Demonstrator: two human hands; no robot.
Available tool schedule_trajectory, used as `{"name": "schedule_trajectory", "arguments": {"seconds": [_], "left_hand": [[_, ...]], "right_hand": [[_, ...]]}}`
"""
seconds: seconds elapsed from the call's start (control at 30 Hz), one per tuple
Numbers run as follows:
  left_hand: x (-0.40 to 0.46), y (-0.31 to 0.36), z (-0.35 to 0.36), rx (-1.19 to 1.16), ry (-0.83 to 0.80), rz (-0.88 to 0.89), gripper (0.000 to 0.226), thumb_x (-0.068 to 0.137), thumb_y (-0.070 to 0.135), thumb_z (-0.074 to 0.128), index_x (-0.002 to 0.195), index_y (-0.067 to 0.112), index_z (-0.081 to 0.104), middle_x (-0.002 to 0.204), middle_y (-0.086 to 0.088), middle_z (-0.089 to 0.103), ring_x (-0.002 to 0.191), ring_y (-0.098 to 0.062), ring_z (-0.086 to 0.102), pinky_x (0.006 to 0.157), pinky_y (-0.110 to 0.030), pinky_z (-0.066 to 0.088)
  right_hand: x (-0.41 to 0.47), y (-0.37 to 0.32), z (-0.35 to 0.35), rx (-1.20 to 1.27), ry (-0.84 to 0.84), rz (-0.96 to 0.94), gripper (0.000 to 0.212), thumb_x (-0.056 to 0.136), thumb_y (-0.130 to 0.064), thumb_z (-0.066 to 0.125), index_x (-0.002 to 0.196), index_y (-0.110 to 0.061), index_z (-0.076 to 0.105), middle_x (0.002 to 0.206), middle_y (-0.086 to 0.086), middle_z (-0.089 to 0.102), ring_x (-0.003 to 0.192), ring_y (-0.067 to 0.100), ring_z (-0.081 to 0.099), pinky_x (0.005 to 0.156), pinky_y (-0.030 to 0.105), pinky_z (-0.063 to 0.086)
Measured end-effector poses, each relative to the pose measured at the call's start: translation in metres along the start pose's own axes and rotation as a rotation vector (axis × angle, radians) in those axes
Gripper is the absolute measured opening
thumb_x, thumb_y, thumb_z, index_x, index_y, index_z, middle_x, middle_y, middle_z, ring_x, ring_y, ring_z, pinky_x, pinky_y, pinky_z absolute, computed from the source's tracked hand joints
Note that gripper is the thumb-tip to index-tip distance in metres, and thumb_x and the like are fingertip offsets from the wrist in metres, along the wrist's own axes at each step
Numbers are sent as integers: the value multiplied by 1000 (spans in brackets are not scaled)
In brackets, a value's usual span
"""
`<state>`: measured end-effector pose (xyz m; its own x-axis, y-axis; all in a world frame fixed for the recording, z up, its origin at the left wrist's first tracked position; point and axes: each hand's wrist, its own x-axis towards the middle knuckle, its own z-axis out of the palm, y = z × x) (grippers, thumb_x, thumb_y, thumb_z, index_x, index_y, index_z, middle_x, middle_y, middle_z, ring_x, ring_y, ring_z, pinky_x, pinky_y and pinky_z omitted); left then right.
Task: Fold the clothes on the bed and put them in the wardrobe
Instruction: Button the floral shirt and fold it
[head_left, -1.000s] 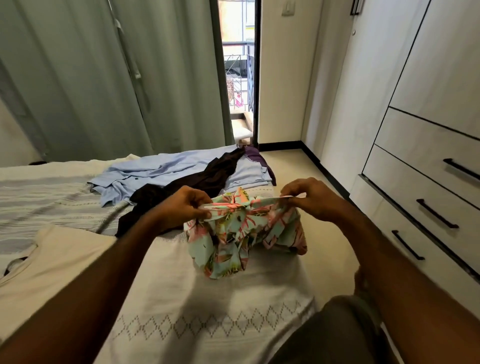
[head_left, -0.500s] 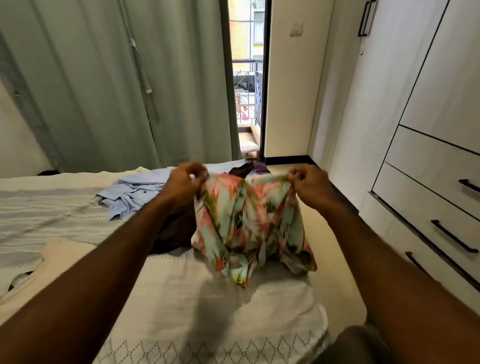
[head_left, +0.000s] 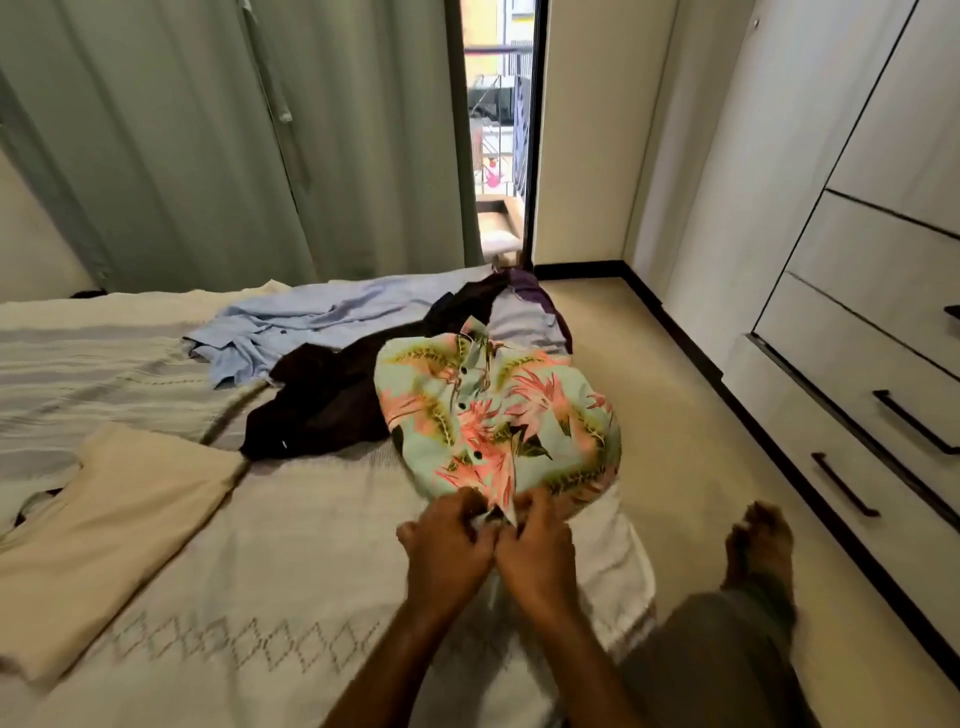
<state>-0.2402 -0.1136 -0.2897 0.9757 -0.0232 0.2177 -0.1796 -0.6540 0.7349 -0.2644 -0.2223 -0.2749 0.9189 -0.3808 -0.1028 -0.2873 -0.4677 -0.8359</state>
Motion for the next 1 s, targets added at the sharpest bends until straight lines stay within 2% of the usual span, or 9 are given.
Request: {"name": "schedule_trajectory", "arguments": {"seconds": [0.07,0.2,0.33,0.4,0.53,0.6,0.67,0.77,1.0], "left_hand": [[-21,-1,9,-181,-31,-159,14,89,35,65,99,32,74,92,17,72,86,5,63,90,-36,51],[-36,-2,13,-413,-94,-284,28,87,49,56,98,34,77,94,14,76,95,-10,70,92,-46,56],[-35,16,13,-535,-11,-289,12,89,8,73,93,19,78,86,2,77,86,-15,73,84,-41,61],[-34,19,13,-589,28,-339,13,87,4,74,90,16,78,84,0,77,84,-16,74,80,-38,61],[-34,19,11,-616,97,-406,9,88,9,75,87,18,76,81,0,76,84,-18,72,77,-37,60],[-33,21,9,-591,119,-378,8,88,9,74,89,17,75,86,0,74,87,-15,69,77,-32,57],[-33,21,5,-526,155,-317,10,87,9,75,89,18,73,90,2,72,88,-9,65,78,-28,54],[-35,24,4,-459,141,-234,13,88,6,73,83,18,70,78,6,69,76,-3,63,69,-23,51],[-40,27,13,-416,121,-240,9,87,18,74,83,26,71,76,11,72,77,-7,69,79,-46,58]], "right_hand": [[-13,13,3,45,13,111,17,92,-18,62,109,-22,62,108,5,69,101,27,63,78,29,43],[-14,22,-3,167,155,15,20,94,-8,58,101,-19,74,97,0,71,87,15,59,75,25,44],[-14,30,0,161,307,-136,12,93,-14,66,100,-20,73,96,-2,70,89,15,63,75,25,52],[-14,35,0,162,349,-158,10,91,-20,72,101,-21,73,94,-1,70,86,14,64,73,27,54],[-13,41,-7,164,362,-120,7,88,-22,77,94,-17,78,85,-2,71,81,15,63,67,26,49],[-12,41,-9,189,364,-126,7,89,-22,76,93,-16,78,87,-6,67,85,14,60,66,17,43],[-14,40,-11,232,350,-142,7,90,-20,74,92,-15,78,87,-7,66,82,5,60,64,6,39],[-17,41,-11,282,240,-149,4,93,-18,71,91,-20,74,80,-16,66,81,-9,61,64,4,42],[-17,40,-9,338,171,-108,6,90,-17,74,86,-21,72,77,-10,70,75,0,66,63,11,50]]}}
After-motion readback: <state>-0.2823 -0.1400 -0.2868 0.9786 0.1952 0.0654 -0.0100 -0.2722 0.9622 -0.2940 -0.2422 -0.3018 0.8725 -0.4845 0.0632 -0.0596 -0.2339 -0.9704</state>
